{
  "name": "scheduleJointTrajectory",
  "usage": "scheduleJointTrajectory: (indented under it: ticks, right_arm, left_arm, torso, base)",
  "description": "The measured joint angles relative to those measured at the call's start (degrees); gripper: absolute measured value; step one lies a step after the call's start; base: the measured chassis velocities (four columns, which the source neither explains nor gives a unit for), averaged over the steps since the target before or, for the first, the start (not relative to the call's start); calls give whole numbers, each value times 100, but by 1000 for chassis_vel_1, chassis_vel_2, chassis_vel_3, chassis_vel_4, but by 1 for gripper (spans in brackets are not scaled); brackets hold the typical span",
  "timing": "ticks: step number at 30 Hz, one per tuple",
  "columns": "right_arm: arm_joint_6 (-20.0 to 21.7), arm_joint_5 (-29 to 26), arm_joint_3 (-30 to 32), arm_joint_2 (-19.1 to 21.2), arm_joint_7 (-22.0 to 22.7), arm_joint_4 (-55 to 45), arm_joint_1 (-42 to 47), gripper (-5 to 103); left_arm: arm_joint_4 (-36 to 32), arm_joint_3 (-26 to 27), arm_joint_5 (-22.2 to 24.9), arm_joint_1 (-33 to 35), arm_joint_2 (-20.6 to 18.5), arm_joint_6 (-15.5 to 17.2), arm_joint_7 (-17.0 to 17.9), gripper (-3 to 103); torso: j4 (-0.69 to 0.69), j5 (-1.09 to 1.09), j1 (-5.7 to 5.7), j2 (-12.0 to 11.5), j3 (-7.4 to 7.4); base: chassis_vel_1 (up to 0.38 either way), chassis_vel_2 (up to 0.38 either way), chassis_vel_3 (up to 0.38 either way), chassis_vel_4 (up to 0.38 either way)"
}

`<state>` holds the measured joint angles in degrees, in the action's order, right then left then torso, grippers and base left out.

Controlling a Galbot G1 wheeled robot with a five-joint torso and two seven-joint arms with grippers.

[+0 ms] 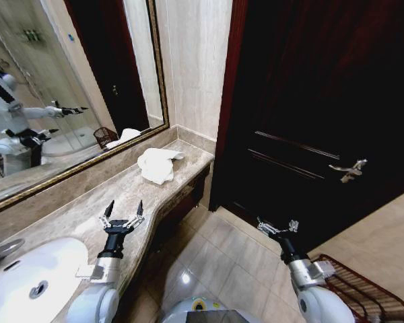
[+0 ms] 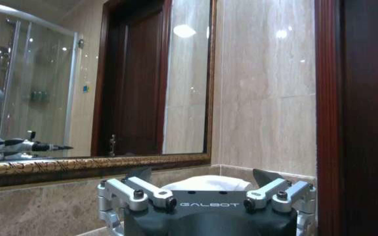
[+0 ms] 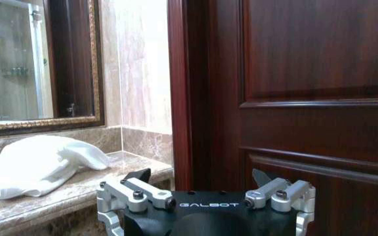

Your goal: Discard the used towel into the hamper.

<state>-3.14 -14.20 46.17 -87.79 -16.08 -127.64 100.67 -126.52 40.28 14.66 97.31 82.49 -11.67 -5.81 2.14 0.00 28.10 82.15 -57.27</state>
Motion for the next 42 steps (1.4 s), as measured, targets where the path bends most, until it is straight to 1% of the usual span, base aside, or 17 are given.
scheduleJointTrajectory:
  ticks: [5,7,8,12,14,24,42]
  right_arm:
    - [4,26,-26,-7,-14,2,-2,100]
    - [5,30,-31,-11,-18,2,-3,100]
    - [6,31,-32,-11,-19,2,-4,100]
    - [8,33,-33,-12,-19,2,-5,100]
    - [9,33,-33,-13,-19,2,-5,100]
    - [12,33,-33,-13,-19,2,-7,100]
    - [12,31,-32,-13,-19,-3,-5,100]
  left_arm:
    - [0,1,-5,-15,-21,62,40,100]
    - [0,0,-5,-24,-34,97,70,100]
    - [0,0,-5,-24,-35,99,74,100]
    - [0,-1,-6,-24,-36,101,77,100]
    - [0,-2,-6,-24,-36,102,77,100]
    - [0,-4,-6,-23,-36,104,77,100]
    - [-1,-4,-6,-22,-36,104,77,100]
  torso:
    - [0,1,0,0,0]
    - [0,-4,1,0,0]
    - [0,1,1,0,0]
    - [0,-2,0,0,0]
    - [-1,1,0,0,0]
    - [0,0,3,-1,-1]
    - [0,-1,0,0,0]
  base:
    - [-98,112,98,-107]
    - [-87,93,94,-114]
    - [-104,80,105,-106]
    - [-101,88,98,-99]
    - [-112,78,89,-82]
    - [-88,89,87,-91]
    - [-3,3,1,-2]
